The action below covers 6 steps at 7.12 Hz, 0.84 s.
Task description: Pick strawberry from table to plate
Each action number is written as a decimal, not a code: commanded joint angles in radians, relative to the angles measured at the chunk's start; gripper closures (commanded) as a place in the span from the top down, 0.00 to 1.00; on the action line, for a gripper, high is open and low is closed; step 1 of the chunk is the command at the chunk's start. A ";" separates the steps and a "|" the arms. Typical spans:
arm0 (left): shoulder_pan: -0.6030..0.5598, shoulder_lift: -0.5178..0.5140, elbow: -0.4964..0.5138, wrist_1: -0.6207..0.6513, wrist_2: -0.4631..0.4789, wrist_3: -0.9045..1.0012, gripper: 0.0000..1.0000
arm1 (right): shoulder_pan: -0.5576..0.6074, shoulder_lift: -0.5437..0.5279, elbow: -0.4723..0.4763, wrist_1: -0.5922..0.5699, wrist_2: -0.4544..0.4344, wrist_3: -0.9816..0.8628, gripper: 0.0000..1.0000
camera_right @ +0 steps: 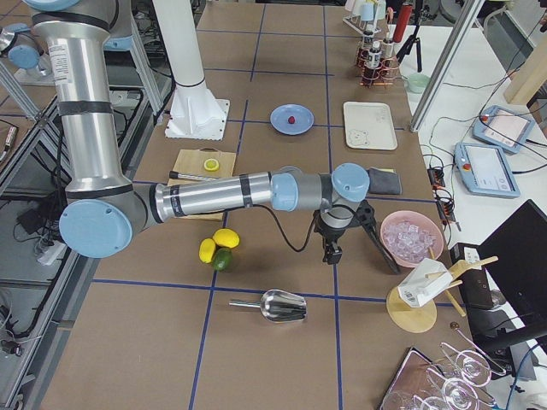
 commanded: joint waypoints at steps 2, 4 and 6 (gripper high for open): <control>0.000 0.015 0.003 -0.030 0.002 0.000 1.00 | 0.051 -0.080 -0.033 0.068 0.005 -0.014 1.00; 0.000 0.015 0.001 -0.030 0.005 0.000 1.00 | 0.140 -0.100 -0.090 0.104 0.028 -0.016 1.00; 0.000 0.015 0.005 -0.030 0.005 0.000 1.00 | 0.189 -0.109 -0.092 0.109 0.088 -0.022 1.00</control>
